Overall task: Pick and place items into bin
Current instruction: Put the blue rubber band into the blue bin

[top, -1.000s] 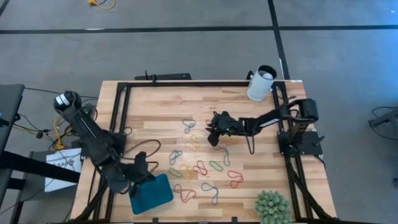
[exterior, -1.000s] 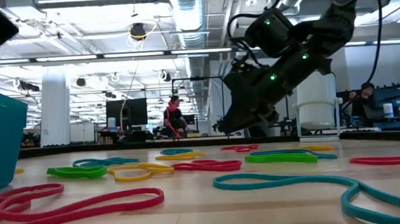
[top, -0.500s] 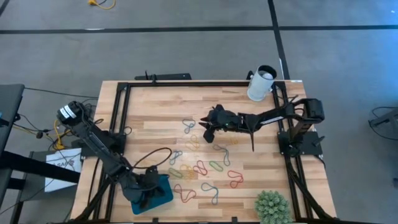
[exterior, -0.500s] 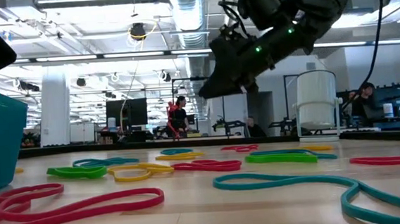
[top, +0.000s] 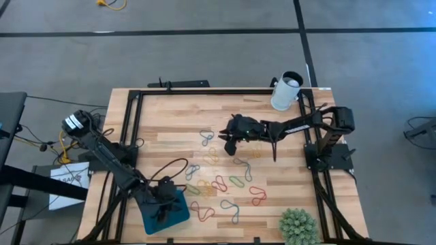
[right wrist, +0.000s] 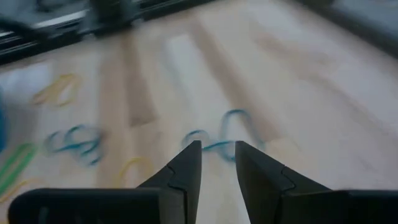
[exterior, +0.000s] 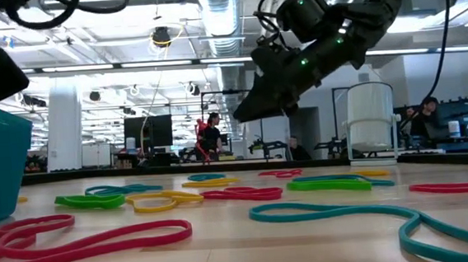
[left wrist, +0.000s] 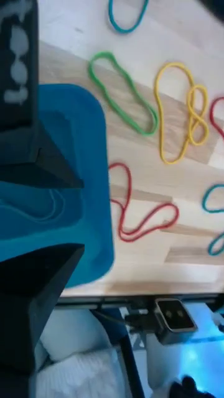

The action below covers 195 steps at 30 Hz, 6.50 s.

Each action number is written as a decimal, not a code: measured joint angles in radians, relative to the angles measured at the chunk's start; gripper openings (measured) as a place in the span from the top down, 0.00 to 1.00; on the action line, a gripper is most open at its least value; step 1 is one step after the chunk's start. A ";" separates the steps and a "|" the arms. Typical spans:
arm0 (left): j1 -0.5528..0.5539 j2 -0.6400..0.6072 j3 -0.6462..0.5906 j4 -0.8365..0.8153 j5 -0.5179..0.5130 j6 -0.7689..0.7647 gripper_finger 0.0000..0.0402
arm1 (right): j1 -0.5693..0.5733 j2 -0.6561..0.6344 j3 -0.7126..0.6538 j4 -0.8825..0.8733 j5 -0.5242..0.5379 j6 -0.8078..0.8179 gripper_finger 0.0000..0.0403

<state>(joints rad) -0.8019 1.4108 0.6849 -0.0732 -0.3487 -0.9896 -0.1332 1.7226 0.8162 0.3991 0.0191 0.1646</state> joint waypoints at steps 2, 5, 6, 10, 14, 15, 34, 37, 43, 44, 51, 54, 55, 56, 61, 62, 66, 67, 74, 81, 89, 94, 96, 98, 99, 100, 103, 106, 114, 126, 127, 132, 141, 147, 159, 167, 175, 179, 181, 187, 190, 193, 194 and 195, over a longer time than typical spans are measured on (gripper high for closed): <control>0.011 -0.018 0.000 -0.001 0.004 0.015 0.65 | 0.001 0.000 0.000 0.005 -0.017 -0.016 0.77; 0.033 -0.060 0.000 -0.005 0.004 0.100 0.65 | 0.001 0.000 0.000 0.000 -0.018 -0.016 0.77; 0.043 -0.079 0.000 -0.016 0.003 0.129 0.65 | 0.002 0.000 0.000 -0.001 -0.019 -0.016 0.77; 0.087 -0.167 0.000 -0.115 -0.079 0.211 0.65 | 0.001 0.000 0.000 -0.025 -0.021 -0.057 0.77; 0.117 -0.260 0.000 -0.247 -0.218 0.268 0.65 | -0.013 0.000 0.001 0.032 0.005 -0.110 0.77; 0.123 -0.284 0.000 -0.274 -0.240 0.284 0.65 | -0.019 0.005 0.007 0.046 0.005 -0.121 0.77; 0.158 -0.457 0.000 -0.410 -0.368 0.426 0.65 | -0.033 0.387 0.535 -0.478 -0.042 -0.248 0.77; 0.158 -0.462 0.005 -0.422 -0.404 0.462 0.65 | -0.043 0.394 0.537 -0.488 -0.043 -0.244 0.77; 0.157 -0.494 0.065 -0.518 -0.496 0.492 0.65 | -0.047 0.451 0.542 -0.463 -0.040 -0.243 0.77; 0.157 -0.504 0.076 -0.538 -0.513 0.491 0.65 | -0.046 0.460 0.542 -0.457 -0.040 -0.241 0.77; 0.158 -0.596 0.101 -0.691 -0.652 0.441 0.65 | -0.045 0.483 0.543 -0.463 -0.039 -0.223 0.81; 0.158 -0.645 0.101 -0.786 -0.686 0.360 0.65 | -0.039 0.476 0.542 -0.466 -0.041 -0.195 0.90; 0.158 -0.659 0.101 -0.818 -0.687 0.331 0.65 | -0.035 0.476 0.542 -0.466 -0.041 -0.188 0.94; 0.158 -0.673 0.101 -0.846 -0.686 0.301 0.65 | -0.029 0.476 0.542 -0.466 -0.038 -0.184 0.97; 0.158 -0.713 0.095 -0.930 -0.688 0.209 0.65 | 0.027 0.477 0.539 -0.437 0.024 -0.188 0.99; 0.158 -0.717 0.090 -0.933 -0.688 0.208 0.65 | 0.040 0.478 0.543 -0.426 0.052 -0.190 0.99; 0.158 -0.720 0.071 -0.930 -0.698 0.191 0.65 | 0.096 0.466 0.592 -0.428 0.039 -0.189 0.99; 0.158 -0.719 0.065 -0.931 -0.698 0.184 0.65 | 0.111 0.466 0.611 -0.423 0.032 -0.189 0.99; 0.158 -0.710 0.050 -0.930 -0.696 0.151 0.65 | 0.234 0.473 0.775 -0.364 0.042 -0.215 1.00; 0.158 -0.711 0.050 -0.931 -0.774 0.150 0.65 | 0.362 0.475 0.829 -0.171 -0.055 -0.225 1.00; 0.158 -0.711 0.050 -0.931 -0.810 0.116 0.65 | 0.461 0.475 0.874 -0.161 -0.048 -0.252 1.00; 0.158 -0.711 0.050 -0.931 -0.808 0.088 0.65 | 0.489 0.491 0.879 -0.186 -0.046 -0.251 1.00; 0.158 -0.711 0.050 -0.931 -0.808 0.085 0.65 | 0.496 0.515 0.877 -0.185 -0.048 -0.241 1.00; 0.158 -0.711 0.050 -0.931 -0.805 0.082 0.65 | 0.500 0.543 0.877 -0.160 -0.056 -0.231 1.00; 0.158 -0.710 0.050 -0.931 -0.799 0.076 0.65 | 0.500 0.559 0.878 -0.143 -0.058 -0.219 1.00; 0.159 -0.710 0.050 -0.931 -0.791 0.068 0.65 | 0.500 0.576 0.878 -0.132 -0.059 -0.205 1.00; 0.159 -0.711 0.050 -0.931 -0.762 0.054 0.65 | 0.497 0.633 0.880 -0.086 -0.067 -0.168 1.00; 0.159 -0.711 0.050 -0.931 -0.742 0.050 0.65 | 0.495 0.681 0.909 -0.079 -0.070 -0.146 1.00; 0.159 -0.711 0.050 -0.931 -0.730 0.051 0.65 | 0.496 0.753 1.044 -0.220 -0.074 -0.198 0.95; 0.159 -0.711 0.050 -0.950 -0.730 0.052 0.65 | 0.458 0.748 1.147 -0.501 -0.068 -0.226 0.79; 0.159 -0.711 0.050 -0.950 -0.730 0.052 0.65 | 0.456 0.748 1.147 -0.507 -0.068 -0.227 0.77; 0.159 -0.710 0.050 -0.950 -0.730 0.053 0.65 | 0.451 0.748 1.147 -0.507 -0.073 -0.226 0.71; 0.159 -0.710 0.050 -0.961 -0.709 0.054 0.65 | 0.445 0.604 1.147 -0.570 -0.070 -0.327 0.67; 0.159 -0.713 0.050 -0.980 -0.674 0.008 0.65 | 0.393 0.469 1.147 -0.874 -0.071 -0.324 0.69; 0.151 -0.722 -0.004 -1.005 -0.495 -0.246 0.65 | 0.258 0.160 1.089 -1.437 -0.073 -0.223 0.73; 0.152 -0.692 -0.245 -0.531 -0.377 -0.251 0.65 | 0.209 -0.146 0.633 -1.210 -0.073 -0.086 0.73; 0.221 -0.502 -0.410 0.010 -0.246 -0.126 0.65 | 0.201 -0.390 0.218 -0.757 -0.070 -0.041 0.73; 0.283 -0.309 -0.413 0.151 -0.171 -0.090 0.65 | 0.165 -0.407 0.138 -0.551 -0.069 -0.112 0.73; 0.307 -0.211 -0.404 0.211 -0.152 -0.019 0.65 | 0.138 -0.395 0.134 -0.494 -0.070 -0.151 0.73; 0.336 0.005 -0.316 0.310 -0.146 0.135 0.65 | 0.057 -0.355 0.136 -0.390 -0.070 -0.172 0.73; 0.351 0.096 -0.263 0.296 -0.116 0.143 0.65 | 0.023 -0.345 0.133 -0.395 -0.070 -0.172 0.73; 0.368 0.184 -0.221 0.296 -0.114 0.148 0.65 | 0.001 -0.333 0.134 -0.403 -0.073 -0.162 0.73; 0.372 0.204 -0.212 0.294 -0.122 0.153 0.65 | -0.003 -0.327 0.134 -0.399 -0.073 -0.157 0.73; 0.376 0.225 -0.199 0.292 -0.128 0.160 0.65 | -0.004 -0.322 0.134 -0.398 -0.073 -0.157 0.73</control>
<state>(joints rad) -0.4259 1.6361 0.4859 0.2192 -0.4767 -0.8291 -0.1370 1.4010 0.9506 0.0006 -0.0544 0.0080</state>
